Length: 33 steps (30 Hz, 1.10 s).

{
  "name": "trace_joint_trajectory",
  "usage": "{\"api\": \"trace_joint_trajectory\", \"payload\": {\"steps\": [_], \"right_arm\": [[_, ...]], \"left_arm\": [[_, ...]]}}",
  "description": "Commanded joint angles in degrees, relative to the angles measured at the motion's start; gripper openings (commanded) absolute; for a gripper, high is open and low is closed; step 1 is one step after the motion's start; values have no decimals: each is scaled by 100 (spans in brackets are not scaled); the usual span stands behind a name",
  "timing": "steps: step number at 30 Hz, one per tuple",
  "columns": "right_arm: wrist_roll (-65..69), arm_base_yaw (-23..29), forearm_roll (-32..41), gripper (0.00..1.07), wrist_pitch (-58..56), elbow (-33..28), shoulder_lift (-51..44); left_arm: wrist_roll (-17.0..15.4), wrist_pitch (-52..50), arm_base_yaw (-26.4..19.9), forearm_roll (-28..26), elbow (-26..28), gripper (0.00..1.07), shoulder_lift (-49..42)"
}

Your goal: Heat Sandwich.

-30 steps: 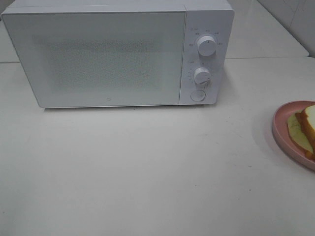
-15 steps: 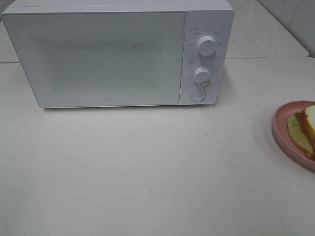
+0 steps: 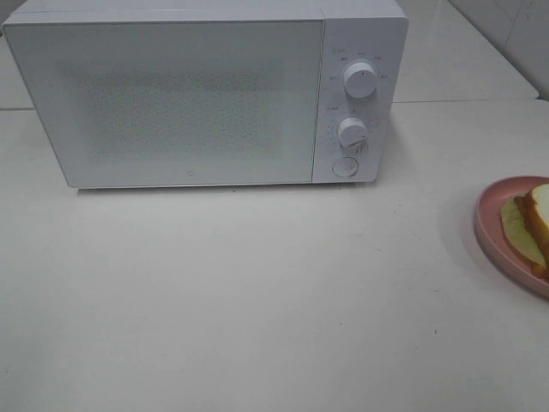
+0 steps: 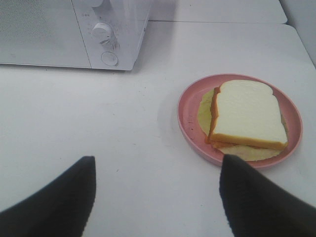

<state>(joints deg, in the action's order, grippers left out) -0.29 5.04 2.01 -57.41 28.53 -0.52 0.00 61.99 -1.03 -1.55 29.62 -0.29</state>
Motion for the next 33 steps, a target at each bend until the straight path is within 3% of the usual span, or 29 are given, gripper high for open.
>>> {"api": "trace_joint_trajectory", "payload": {"steps": [1,33], "right_arm": [[-23,6,17,69,34,-11,-126],[-29,6,17,69,34,-11,-126]], "left_arm": [[0,-69,40,-34,-11,76,-120],[0,-69,40,-34,-11,76,-120]]}}
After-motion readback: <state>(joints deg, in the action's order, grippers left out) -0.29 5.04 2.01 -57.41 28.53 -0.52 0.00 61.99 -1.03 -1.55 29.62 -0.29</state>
